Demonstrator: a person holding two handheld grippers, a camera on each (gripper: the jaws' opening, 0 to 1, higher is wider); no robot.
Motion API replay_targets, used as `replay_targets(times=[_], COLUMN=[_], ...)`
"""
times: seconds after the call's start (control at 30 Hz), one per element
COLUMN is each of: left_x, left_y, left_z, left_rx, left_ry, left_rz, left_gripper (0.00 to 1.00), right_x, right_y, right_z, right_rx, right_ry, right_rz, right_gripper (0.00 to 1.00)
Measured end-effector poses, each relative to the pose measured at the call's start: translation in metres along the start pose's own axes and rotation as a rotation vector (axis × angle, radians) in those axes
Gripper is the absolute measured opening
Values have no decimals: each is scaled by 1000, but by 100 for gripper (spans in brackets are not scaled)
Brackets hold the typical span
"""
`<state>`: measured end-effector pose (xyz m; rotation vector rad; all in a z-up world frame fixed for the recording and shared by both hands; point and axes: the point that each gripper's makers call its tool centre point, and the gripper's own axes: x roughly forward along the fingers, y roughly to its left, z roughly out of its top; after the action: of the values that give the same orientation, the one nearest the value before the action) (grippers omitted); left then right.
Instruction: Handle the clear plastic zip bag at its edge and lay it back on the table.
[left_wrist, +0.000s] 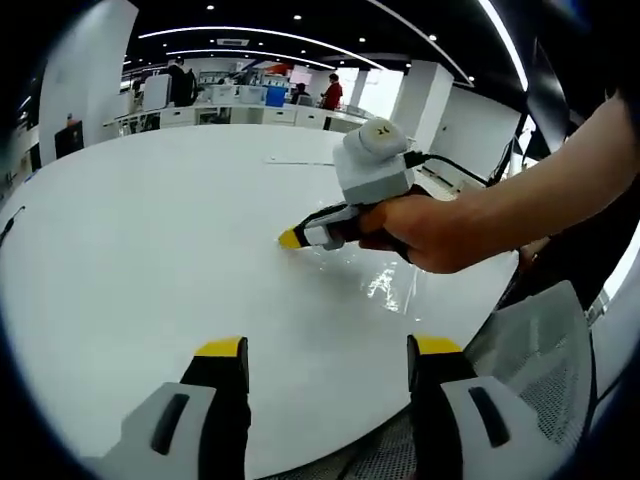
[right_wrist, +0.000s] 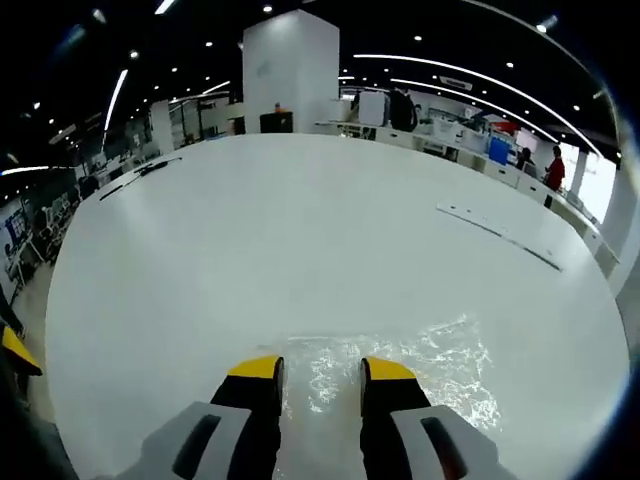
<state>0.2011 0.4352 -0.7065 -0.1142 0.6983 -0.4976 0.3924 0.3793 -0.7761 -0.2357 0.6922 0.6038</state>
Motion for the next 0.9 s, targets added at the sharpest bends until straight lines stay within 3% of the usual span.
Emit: replay_targets(times=[0.13,0.17,0.4,0.67,0.83,0.9], left_x=[-1,-1,-1,4,5,3], left_y=[-1,0,3,-1,8,9], left_z=[1,1,-3,-12,-20,-20], left_rx=[-6,-10,-56,-6,-16,-9], left_ry=[0,-2,13,90,123,137], left_rz=[1,2,21,35,53,68], left_gripper=[63,63,62,60,60,60], right_x=[-2,-3,2,-2,-9,-17], right_y=[1,3,0,4,9,13], right_z=[-2,-3,-2,-3,-7,-4], right_rx=[-13,-19,-22,-13,-12,49], right_ry=[-3,-7,-23,-43,-52,-108], right_rz=[-4,-1,-10,15,35,38], right_gripper=[1,0,0,0,0,11])
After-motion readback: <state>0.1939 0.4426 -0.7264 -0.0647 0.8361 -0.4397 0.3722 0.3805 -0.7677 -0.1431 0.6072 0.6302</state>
